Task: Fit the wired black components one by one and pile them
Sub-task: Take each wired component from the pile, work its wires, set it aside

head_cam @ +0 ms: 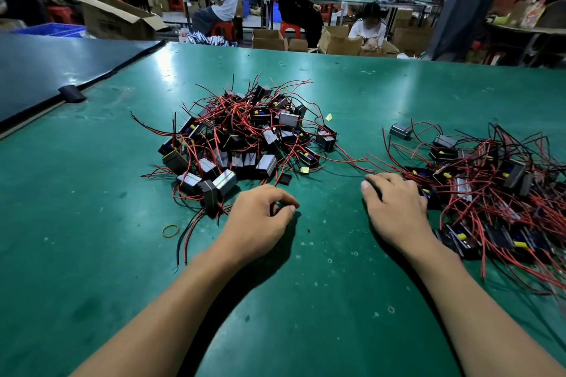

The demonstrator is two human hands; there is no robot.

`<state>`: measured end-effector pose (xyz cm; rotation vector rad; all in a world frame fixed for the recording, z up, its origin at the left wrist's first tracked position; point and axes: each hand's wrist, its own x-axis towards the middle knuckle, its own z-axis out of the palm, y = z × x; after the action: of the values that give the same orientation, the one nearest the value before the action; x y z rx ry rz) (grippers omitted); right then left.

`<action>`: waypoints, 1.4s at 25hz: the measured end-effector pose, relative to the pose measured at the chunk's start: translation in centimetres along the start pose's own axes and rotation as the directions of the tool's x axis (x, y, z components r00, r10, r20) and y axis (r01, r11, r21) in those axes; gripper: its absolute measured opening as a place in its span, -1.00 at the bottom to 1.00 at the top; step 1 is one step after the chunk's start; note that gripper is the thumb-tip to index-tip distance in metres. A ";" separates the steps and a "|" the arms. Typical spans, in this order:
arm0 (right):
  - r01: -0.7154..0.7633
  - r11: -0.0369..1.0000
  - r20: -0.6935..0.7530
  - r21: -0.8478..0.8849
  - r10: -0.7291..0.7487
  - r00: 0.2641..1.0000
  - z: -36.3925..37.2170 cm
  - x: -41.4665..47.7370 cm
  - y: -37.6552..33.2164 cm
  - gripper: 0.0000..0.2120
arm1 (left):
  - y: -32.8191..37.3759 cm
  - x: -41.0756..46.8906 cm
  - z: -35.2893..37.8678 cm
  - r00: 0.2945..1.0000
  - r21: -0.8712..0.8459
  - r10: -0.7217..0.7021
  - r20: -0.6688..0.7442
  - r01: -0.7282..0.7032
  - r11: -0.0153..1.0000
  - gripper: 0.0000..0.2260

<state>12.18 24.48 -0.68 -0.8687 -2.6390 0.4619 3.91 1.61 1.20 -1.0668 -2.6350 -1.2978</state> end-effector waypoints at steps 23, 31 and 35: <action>0.066 0.979 0.133 -0.195 -0.040 0.990 -0.8 7.7 -12.2 -0.81 | -0.4 0.9 -0.3 0.994 -0.091 -0.055 -0.094 0.046 0.995 -0.88; 0.139 0.973 -0.414 0.184 -0.051 0.909 -8.4 8.7 -13.4 -0.66 | -0.5 0.7 0.0 0.991 -0.159 -0.100 -0.094 0.084 0.984 -0.89; 0.368 0.796 -0.378 0.481 -0.191 0.906 -9.0 5.6 -14.0 -0.74 | -0.2 0.7 -0.4 0.986 -0.326 -0.127 -0.108 0.085 0.941 -0.86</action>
<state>4.35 19.06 14.11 -0.3173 -2.1150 0.8585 3.17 1.63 1.59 -0.8408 -2.4732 -1.8014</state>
